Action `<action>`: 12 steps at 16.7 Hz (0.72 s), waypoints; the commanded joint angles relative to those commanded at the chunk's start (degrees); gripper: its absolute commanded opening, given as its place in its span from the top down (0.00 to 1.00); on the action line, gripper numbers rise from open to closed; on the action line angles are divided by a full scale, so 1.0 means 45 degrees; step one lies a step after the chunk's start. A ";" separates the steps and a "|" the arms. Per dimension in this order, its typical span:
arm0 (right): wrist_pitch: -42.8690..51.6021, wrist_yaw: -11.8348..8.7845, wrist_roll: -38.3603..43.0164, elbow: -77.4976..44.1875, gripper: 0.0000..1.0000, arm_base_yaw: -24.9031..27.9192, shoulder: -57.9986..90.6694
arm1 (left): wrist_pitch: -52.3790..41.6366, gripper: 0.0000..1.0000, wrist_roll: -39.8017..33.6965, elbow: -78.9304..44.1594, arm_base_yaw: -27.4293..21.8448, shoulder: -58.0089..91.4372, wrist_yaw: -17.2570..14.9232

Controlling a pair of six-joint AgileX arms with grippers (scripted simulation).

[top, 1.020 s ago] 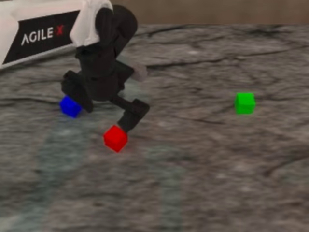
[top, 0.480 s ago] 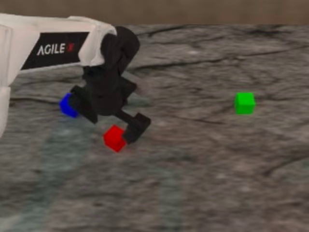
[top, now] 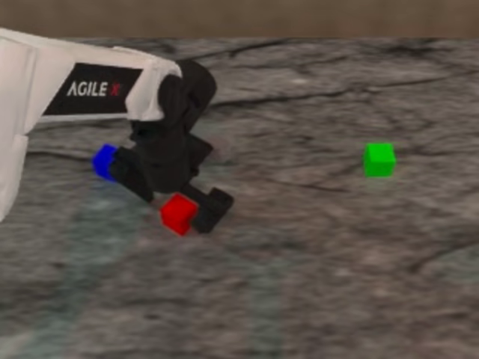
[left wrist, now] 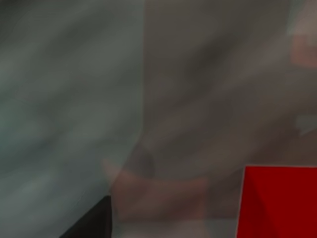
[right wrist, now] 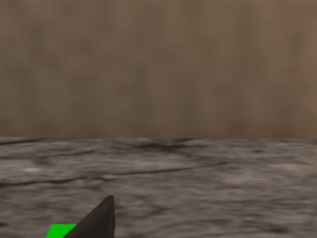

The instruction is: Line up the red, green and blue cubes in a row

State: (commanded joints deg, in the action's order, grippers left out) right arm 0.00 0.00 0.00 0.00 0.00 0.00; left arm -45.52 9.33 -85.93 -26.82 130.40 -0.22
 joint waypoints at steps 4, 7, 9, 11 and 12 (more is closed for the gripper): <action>0.0000 0.0000 0.0000 0.0000 0.00 0.0000 0.0000 | 0.0000 0.30 0.0000 0.0000 0.0000 0.0000 0.0000; 0.0000 0.0000 0.0000 0.0000 0.00 0.0000 0.0000 | 0.0000 0.53 0.0000 0.0000 0.0000 0.0000 0.0000; 0.0000 0.0000 0.0000 0.0000 0.00 0.0000 0.0000 | 0.0000 0.68 0.0000 0.0000 0.0000 0.0000 0.0000; 0.0000 0.0000 0.0000 0.0000 0.00 0.0000 0.0000 | 0.0000 0.83 0.0000 0.0000 0.0000 0.0000 0.0000; 0.0000 0.0000 0.0000 0.0000 0.00 0.0000 0.0000 | 0.0000 0.90 0.0000 0.0000 0.0000 0.0000 0.0000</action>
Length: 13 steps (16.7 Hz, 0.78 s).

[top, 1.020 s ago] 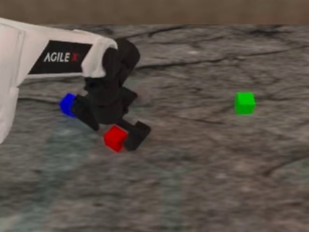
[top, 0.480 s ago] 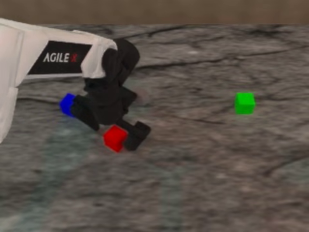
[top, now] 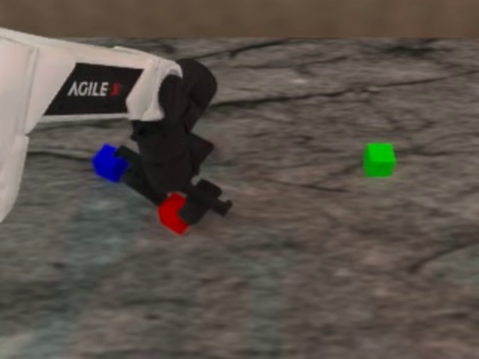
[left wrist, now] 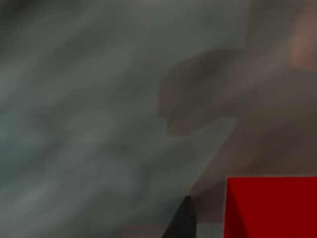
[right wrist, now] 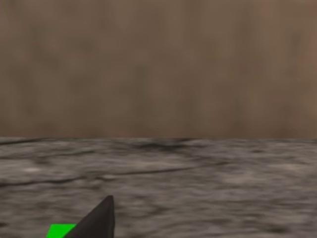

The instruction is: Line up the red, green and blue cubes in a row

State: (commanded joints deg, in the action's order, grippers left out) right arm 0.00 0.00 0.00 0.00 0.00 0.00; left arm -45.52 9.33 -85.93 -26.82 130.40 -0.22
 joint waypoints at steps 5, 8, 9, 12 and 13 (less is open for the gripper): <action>0.0000 0.0000 0.0000 0.0000 0.00 0.0000 0.0000 | 0.0000 1.00 0.0000 0.0000 0.0000 0.0000 0.0000; 0.0000 0.0000 0.0000 0.0000 0.00 0.0000 0.0000 | 0.0000 1.00 0.0000 0.0000 0.0000 0.0000 0.0000; 0.0000 0.0000 0.0000 0.0000 0.00 0.0000 0.0000 | 0.0000 1.00 0.0000 0.0000 0.0000 0.0000 0.0000; 0.0000 0.0000 0.0000 0.0000 0.00 0.0000 0.0000 | -0.0408 1.00 -0.0021 -0.0345 0.0010 -0.0571 -0.0073; 0.0000 0.0000 0.0000 0.0000 0.00 0.0000 0.0000 | -0.0716 1.00 -0.0030 -0.0548 0.0040 -0.0696 -0.0073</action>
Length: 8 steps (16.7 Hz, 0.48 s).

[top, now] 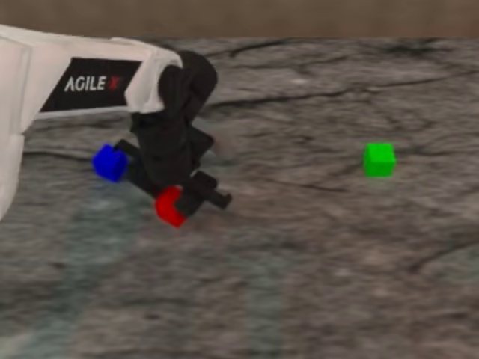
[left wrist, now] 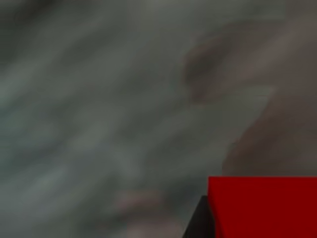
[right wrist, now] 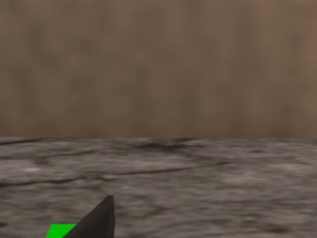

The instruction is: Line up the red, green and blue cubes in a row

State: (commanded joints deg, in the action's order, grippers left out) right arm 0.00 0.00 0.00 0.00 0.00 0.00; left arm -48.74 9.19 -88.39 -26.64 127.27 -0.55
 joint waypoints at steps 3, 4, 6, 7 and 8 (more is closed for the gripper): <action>0.0000 0.0000 0.0000 0.0000 0.00 0.0000 0.0000 | -0.1482 1.00 -0.0032 -0.0766 0.0126 -0.0549 0.0007; 0.0000 0.0000 0.0000 0.0000 0.00 0.0000 0.0000 | -0.1924 1.00 -0.0035 -0.1009 0.0160 -0.0733 0.0011; 0.0000 0.0000 0.0000 0.0000 0.00 0.0000 0.0000 | -0.2400 1.00 -0.0036 -0.1309 0.0208 -0.1022 0.0014; 0.0000 0.0000 0.0000 0.0000 0.00 0.0000 0.0000 | -0.2437 1.00 -0.0036 -0.1333 0.0214 -0.1055 0.0014; 0.0000 0.0000 0.0000 0.0000 0.00 0.0000 0.0000 | -0.2437 1.00 -0.0036 -0.1333 0.0214 -0.1055 0.0014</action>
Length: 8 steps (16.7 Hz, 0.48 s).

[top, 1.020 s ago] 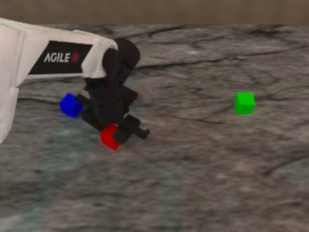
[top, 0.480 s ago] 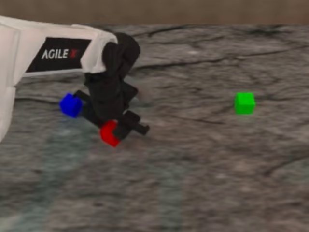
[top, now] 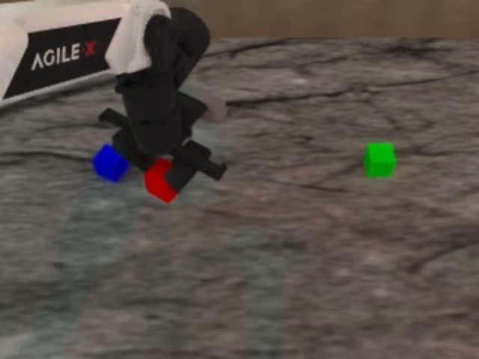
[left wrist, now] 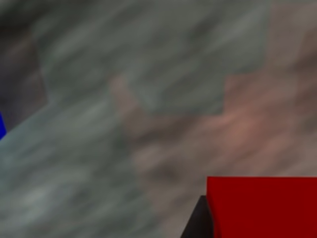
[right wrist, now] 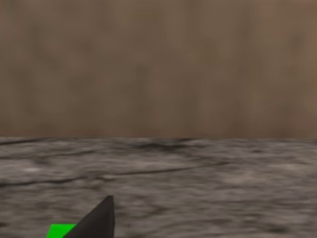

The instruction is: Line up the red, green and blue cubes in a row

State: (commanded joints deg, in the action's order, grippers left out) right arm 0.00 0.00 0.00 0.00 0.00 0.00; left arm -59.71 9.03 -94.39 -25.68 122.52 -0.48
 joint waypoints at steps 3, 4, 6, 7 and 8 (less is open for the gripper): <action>0.0000 0.0000 0.0000 0.0000 0.00 0.0000 0.0000 | 0.0034 1.00 -0.0009 0.0040 -0.0083 0.0038 0.0007; 0.0000 0.0000 0.0000 0.0000 0.00 0.0000 0.0000 | 0.0035 1.00 -0.0157 0.0097 -0.0145 -0.0010 0.0013; 0.0000 0.0000 0.0000 0.0000 0.00 0.0000 0.0000 | 0.0051 1.00 -0.0869 0.0379 -0.0400 -0.0253 0.0044; 0.0000 0.0000 0.0000 0.0000 0.00 0.0000 0.0000 | 0.0074 1.00 -0.1423 0.0613 -0.0571 -0.0458 0.0067; 0.0000 0.0000 0.0000 0.0000 0.00 0.0000 0.0000 | 0.0105 1.00 -0.2089 0.0906 -0.0765 -0.0711 0.0094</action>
State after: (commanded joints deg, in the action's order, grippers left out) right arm 0.00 0.00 0.00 0.00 0.00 0.00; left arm -59.24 -0.37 -90.32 -29.12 119.33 -0.06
